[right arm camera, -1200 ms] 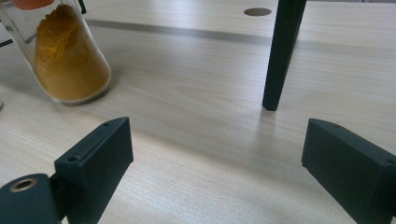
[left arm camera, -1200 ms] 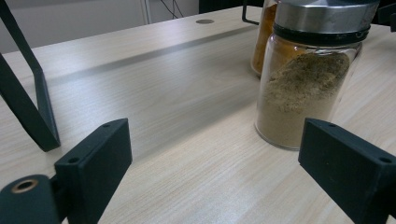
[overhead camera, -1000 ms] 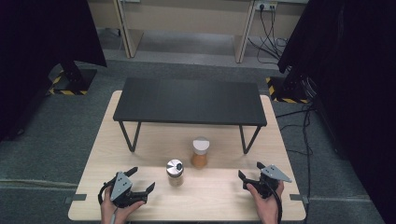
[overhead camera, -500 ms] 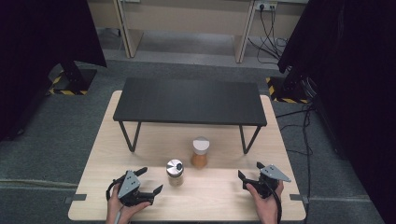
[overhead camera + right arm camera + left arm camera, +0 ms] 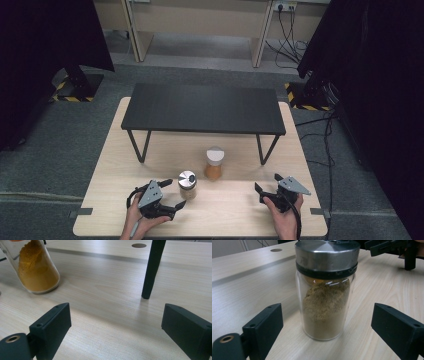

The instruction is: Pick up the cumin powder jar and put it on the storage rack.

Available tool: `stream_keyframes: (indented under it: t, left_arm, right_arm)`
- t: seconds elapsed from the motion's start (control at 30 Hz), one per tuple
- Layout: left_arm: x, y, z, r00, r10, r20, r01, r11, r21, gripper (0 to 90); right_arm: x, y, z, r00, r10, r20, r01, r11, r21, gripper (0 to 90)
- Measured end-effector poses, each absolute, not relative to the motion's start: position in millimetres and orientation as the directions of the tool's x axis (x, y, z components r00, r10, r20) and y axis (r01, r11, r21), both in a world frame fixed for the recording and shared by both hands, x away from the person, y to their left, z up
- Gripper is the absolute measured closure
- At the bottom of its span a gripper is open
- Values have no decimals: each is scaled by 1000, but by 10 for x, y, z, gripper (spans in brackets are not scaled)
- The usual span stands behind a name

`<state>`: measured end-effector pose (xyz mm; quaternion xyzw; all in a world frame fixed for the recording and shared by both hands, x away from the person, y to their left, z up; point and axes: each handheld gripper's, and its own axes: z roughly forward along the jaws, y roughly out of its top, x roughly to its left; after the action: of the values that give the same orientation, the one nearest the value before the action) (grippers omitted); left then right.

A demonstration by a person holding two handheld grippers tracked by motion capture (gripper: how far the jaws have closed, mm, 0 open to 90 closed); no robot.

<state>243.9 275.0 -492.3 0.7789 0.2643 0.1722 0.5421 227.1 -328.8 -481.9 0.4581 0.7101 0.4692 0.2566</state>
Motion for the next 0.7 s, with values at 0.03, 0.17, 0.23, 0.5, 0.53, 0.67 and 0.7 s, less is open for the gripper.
stream_keyframes:
  t: [0.03, 0.17, 0.23, 0.5, 0.53, 0.67, 0.7]
  left_arm:
    - [2445, 2745, -4923, 802, 598, -18, 224, -273, 936, 99]
    - [2507, 2699, -4908, 807, 590, -17, 225, -280, 933, 100]
    - [2537, 2672, -4898, 811, 585, -16, 226, -287, 931, 101]
    - [2687, 2521, -4868, 817, 576, -28, 254, -316, 914, 113]
    - [2701, 2506, -4858, 818, 575, -28, 259, -324, 910, 115]
    - [2741, 2462, -4846, 818, 574, -25, 261, -333, 906, 134]
    - [2749, 2445, -4839, 819, 574, -23, 263, -339, 903, 138]
  right_arm:
    - [2271, -3286, -4819, -450, 891, 63, 409, 143, 901, 91]
    - [2269, -3278, -4818, -451, 891, 59, 407, 146, 902, 91]
    - [2268, -3274, -4818, -450, 891, 57, 407, 148, 902, 92]
    - [2268, -3264, -4813, -454, 890, 48, 405, 158, 900, 97]
    - [2269, -3263, -4813, -454, 890, 47, 405, 159, 900, 96]
    - [2268, -3265, -4813, -454, 889, 48, 405, 159, 901, 97]
    - [2269, -3264, -4813, -455, 889, 48, 405, 159, 901, 97]
